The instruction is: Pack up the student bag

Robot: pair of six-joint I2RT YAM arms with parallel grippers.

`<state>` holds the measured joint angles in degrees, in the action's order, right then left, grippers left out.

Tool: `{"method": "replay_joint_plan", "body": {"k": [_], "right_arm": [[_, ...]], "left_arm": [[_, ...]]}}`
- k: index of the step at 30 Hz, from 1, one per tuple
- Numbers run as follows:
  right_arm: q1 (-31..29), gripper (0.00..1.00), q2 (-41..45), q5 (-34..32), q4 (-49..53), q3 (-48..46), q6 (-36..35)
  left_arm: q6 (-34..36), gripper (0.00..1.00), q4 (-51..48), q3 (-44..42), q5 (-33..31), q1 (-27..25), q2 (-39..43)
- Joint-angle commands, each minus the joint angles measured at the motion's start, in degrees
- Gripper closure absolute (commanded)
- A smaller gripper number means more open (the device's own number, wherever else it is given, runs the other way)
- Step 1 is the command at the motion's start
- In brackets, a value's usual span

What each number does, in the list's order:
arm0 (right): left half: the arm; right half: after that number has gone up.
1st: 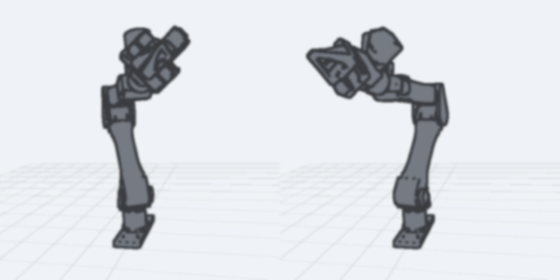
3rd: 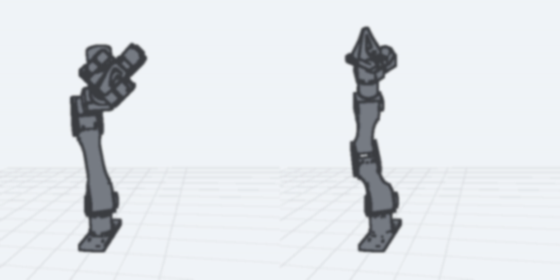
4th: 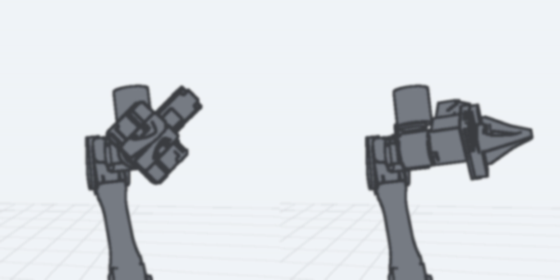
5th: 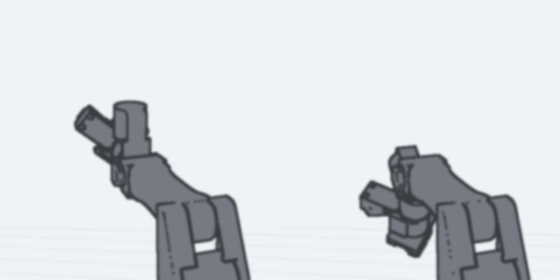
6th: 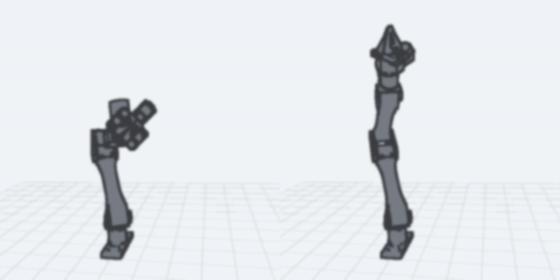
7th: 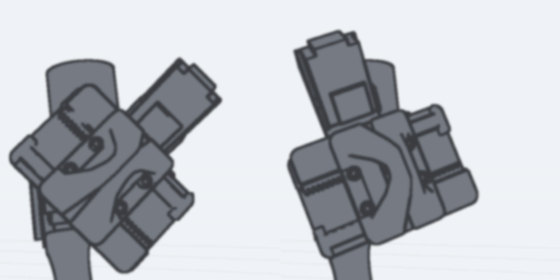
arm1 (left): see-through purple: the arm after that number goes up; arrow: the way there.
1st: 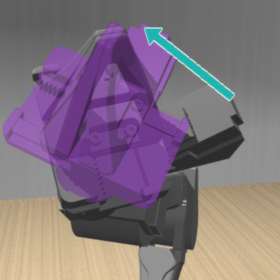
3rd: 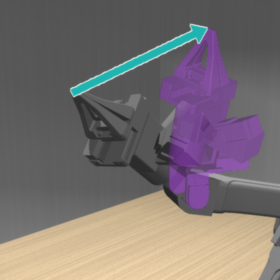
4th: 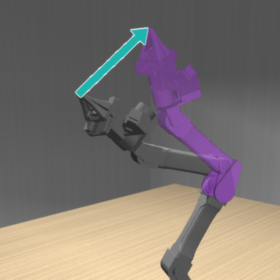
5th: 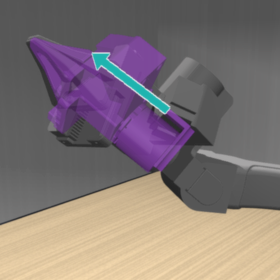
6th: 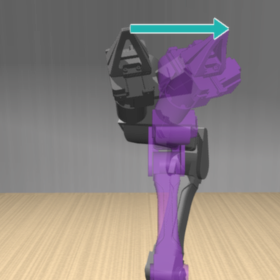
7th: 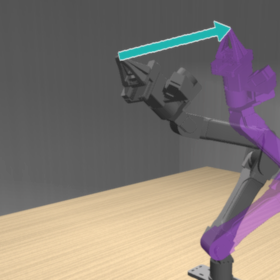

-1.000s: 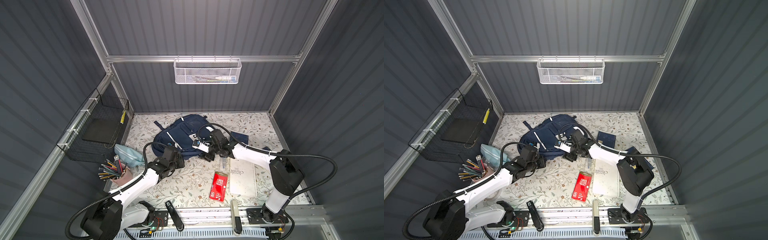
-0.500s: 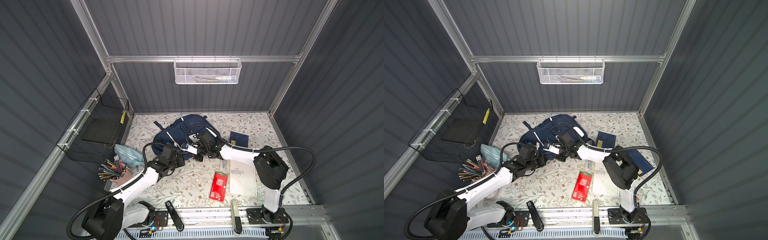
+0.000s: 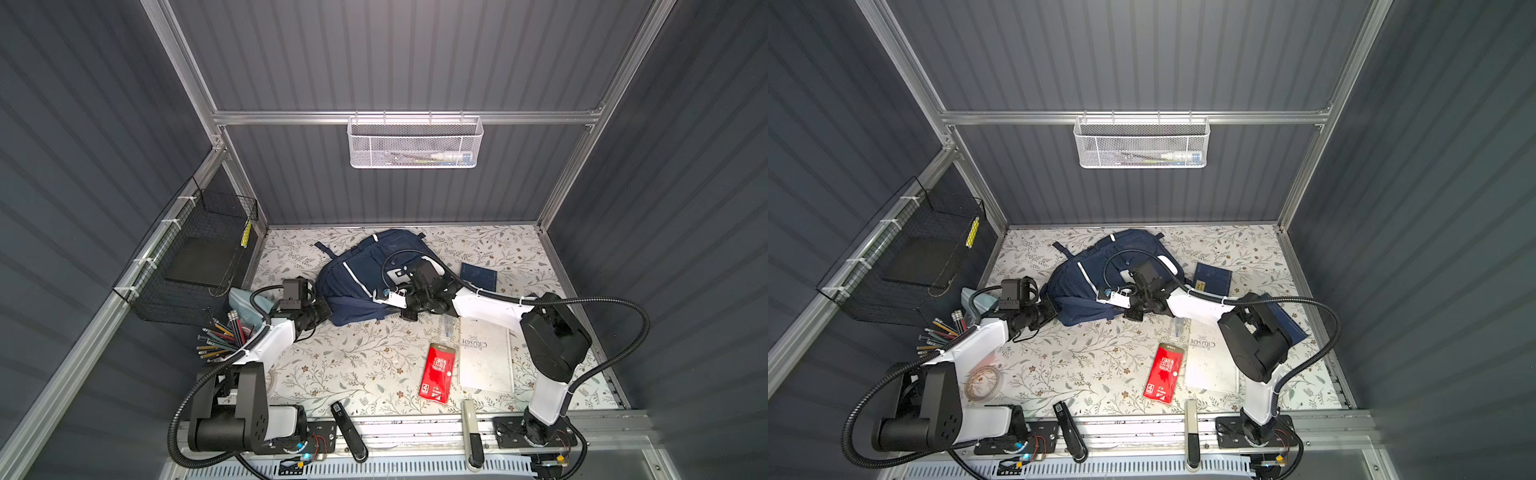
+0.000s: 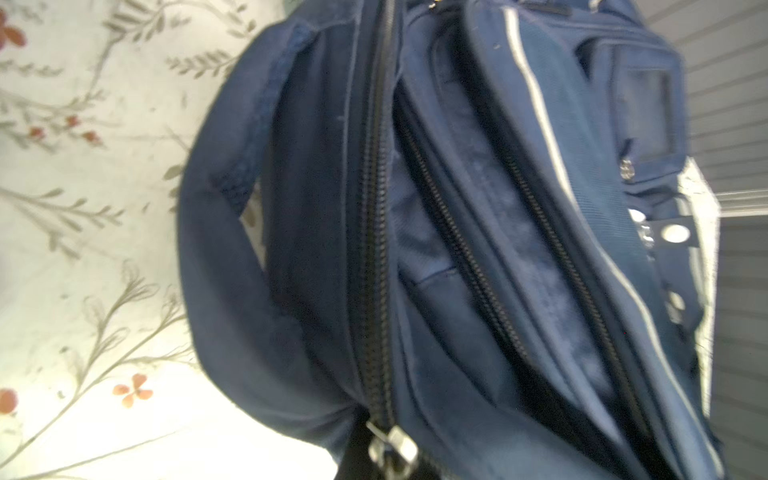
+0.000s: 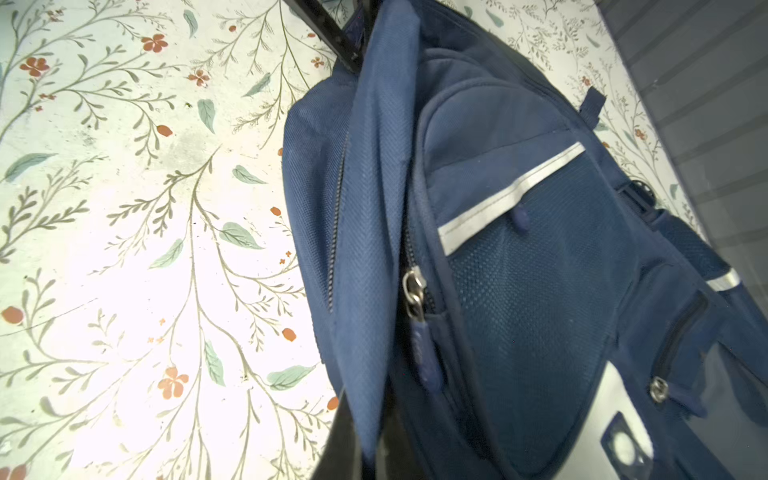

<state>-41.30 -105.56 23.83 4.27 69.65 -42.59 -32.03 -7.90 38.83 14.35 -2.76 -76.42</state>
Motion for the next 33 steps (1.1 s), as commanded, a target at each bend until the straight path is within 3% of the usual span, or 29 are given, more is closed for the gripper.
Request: {"method": "replay_joint_plan", "body": {"k": [1, 3, 5, 7, 12, 17, 20, 21, 23, 25, 26, 28, 33], "right_arm": [[4.1, 0.99, 2.3, -2.1, 2.6, -0.8, 0.2], [3.2, 0.67, 2.5, -3.9, 3.0, 0.4, 3.6], [1.1, 0.53, 3.7, -7.2, 2.8, 1.4, 9.2], [-1.7, 0.39, 5.2, -6.6, 1.2, 1.4, 15.1], [-7.1, 0.33, 1.9, -7.4, -3.9, 1.8, 19.0], [-9.2, 0.34, -5.0, -6.9, 4.0, 11.3, 22.0], [-10.8, 0.32, -6.5, -6.6, 2.6, 12.4, 23.7], [-11.2, 0.34, -7.4, -7.2, 2.3, 13.0, 23.9], [-11.3, 0.49, -9.6, -9.7, 3.5, 14.9, 24.3], [-10.6, 0.88, -11.0, -11.8, 5.0, 16.2, 24.3], [-10.0, 0.99, -10.9, -11.1, 5.1, 15.9, 24.3], [-9.2, 1.0, -9.8, -9.1, 5.1, 14.9, 23.2], [-8.9, 1.0, -5.4, -1.7, 7.3, 10.9, 12.9]], "left_arm": [[-0.6, 1.0, 2.3, 0.3, -1.7, 1.3, 2.9], [-1.2, 1.0, -0.3, 0.4, -5.1, -6.1, 5.3], [-3.0, 1.0, -2.0, -0.1, -9.2, -14.0, 7.5], [-6.5, 1.0, -1.0, -2.2, -8.2, -17.0, 9.4], [-8.8, 1.0, -1.4, -4.4, -8.9, -17.6, 14.1], [-8.1, 1.0, -4.0, -2.7, -8.2, -17.6, 15.2], [-9.6, 1.0, -2.2, -3.9, -6.7, -17.9, 15.4], [-9.6, 1.0, -2.2, -4.0, -6.9, -18.0, 15.8], [-9.3, 1.0, -3.1, -3.6, -7.7, -18.0, 16.5], [-8.3, 1.0, -4.7, -3.0, -9.4, -17.9, 16.7], [-7.7, 1.0, -5.4, -2.9, -10.6, -17.8, 16.6], [-5.1, 1.0, -6.6, -2.3, -13.4, -16.3, 14.7], [-1.5, 1.0, -2.1, 0.0, -4.5, 0.6, 7.0]]}}
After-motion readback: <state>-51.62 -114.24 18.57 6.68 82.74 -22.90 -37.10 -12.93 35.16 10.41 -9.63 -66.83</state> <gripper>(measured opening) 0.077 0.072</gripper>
